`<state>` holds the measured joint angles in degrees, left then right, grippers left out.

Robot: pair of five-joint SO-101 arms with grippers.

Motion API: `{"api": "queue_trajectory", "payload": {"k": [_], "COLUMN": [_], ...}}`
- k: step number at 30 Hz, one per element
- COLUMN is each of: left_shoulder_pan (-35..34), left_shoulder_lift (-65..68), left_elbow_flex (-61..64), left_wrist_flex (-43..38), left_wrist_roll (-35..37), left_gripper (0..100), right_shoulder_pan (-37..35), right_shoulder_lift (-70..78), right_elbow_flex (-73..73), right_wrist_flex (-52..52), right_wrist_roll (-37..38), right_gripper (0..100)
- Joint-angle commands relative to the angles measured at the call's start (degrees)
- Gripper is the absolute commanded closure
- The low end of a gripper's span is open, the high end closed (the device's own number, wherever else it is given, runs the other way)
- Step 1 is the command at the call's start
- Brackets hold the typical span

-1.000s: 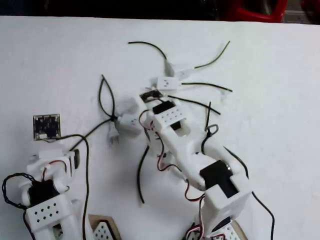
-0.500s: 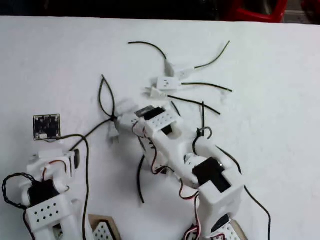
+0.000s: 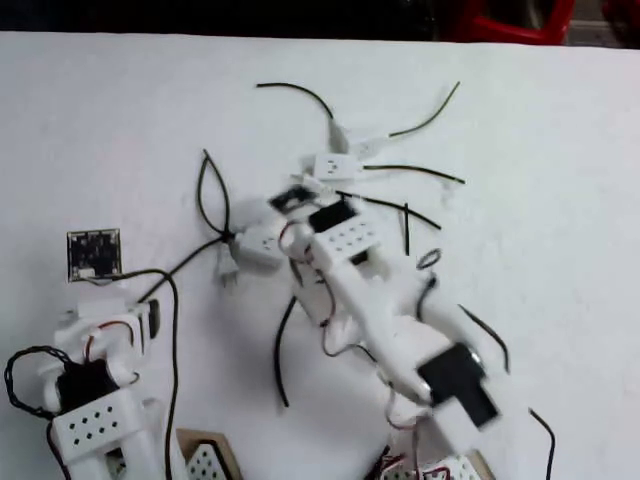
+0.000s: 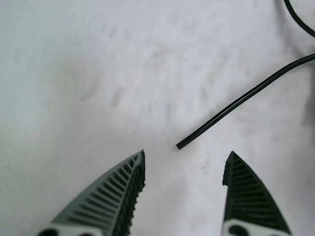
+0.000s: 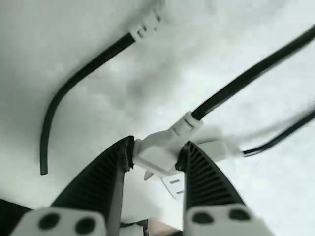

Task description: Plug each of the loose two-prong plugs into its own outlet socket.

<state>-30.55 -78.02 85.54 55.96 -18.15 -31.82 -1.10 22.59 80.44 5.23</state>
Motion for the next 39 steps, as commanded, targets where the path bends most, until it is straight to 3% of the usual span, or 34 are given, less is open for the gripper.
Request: {"api": "queue_trajectory", "payload": {"k": [1,8,18,23,26,36,39], "left_shoulder_pan": [-0.57,-0.57,-0.48,-0.48,-0.48,-0.4,-0.4], "left_shoulder_lift": [-0.75,-0.75,-0.75,-0.75,-0.75,-0.75,-0.75], "left_elbow_flex": [-0.44,-0.44,-0.44,-0.44,-0.44,-0.44,-0.44], "left_wrist_flex": [-1.23,-1.23,-1.23,-1.23,-1.23,-1.23,-1.23], "left_wrist_roll": [0.09,0.09,0.09,0.09,0.09,0.09,0.09], "left_gripper": [74,74,74,74,74,74,74], "right_shoulder_pan": [2.42,5.49,7.16,9.1,9.27,6.46,4.7], "right_shoulder_lift": [-10.77,-15.52,-10.68,-9.98,-10.07,-10.07,-9.98], "right_elbow_flex": [-0.62,0.7,16.0,16.53,16.44,5.71,3.52], "right_wrist_flex": [0.22,-4.18,-28.44,-28.09,-24.48,-13.23,-9.8], "right_wrist_roll": [3.6,12.57,34.2,34.02,33.49,21.8,17.05], "right_gripper": [98.0,98.0,98.0,96.6,89.5,87.8,83.1]}}
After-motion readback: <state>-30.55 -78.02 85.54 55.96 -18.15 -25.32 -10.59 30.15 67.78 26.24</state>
